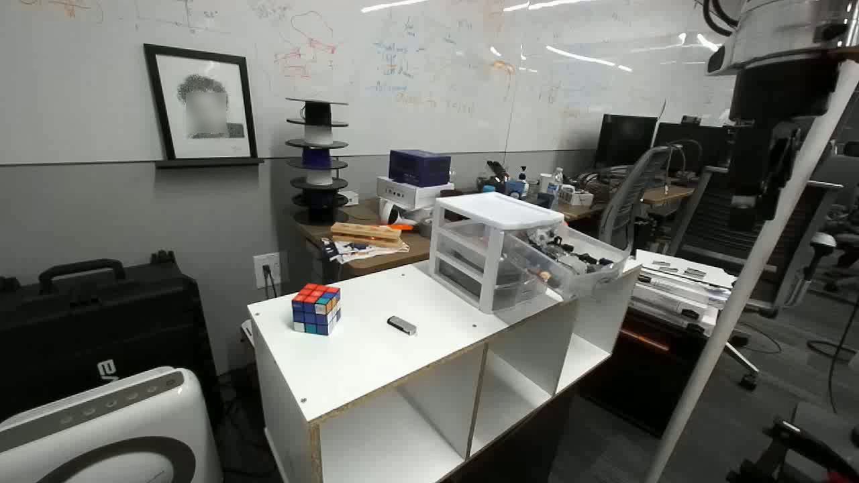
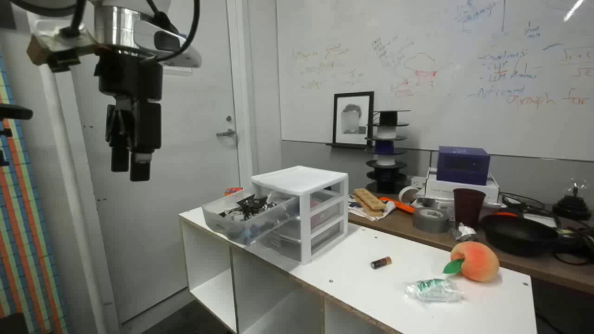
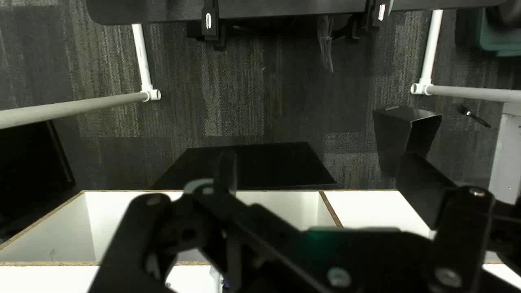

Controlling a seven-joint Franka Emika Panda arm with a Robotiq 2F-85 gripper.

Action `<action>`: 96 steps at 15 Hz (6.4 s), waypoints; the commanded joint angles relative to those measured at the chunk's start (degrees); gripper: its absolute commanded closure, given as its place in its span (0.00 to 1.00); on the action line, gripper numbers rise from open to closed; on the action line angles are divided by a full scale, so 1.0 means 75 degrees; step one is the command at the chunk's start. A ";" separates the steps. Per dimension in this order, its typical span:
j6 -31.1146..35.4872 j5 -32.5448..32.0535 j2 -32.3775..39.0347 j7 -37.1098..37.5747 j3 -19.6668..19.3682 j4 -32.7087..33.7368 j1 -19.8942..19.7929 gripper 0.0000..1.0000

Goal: Put the silver object, battery, and plastic bag on the table into the open drawer and then close the drawer

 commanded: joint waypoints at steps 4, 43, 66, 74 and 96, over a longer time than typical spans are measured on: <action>-0.0009 0.0014 -0.0003 -0.0011 0.0027 0.0016 -0.0028 0.00; 0.2082 -0.1085 0.3870 0.0216 0.1478 0.2065 0.1037 0.00; 0.2871 -0.2871 0.9501 -0.1136 0.0792 0.7413 0.2549 0.00; 0.2564 -0.1544 1.0305 -0.1158 0.0958 0.8353 0.1789 0.00; 0.1611 -0.0725 1.0798 -0.1042 0.1090 0.9262 0.1867 0.90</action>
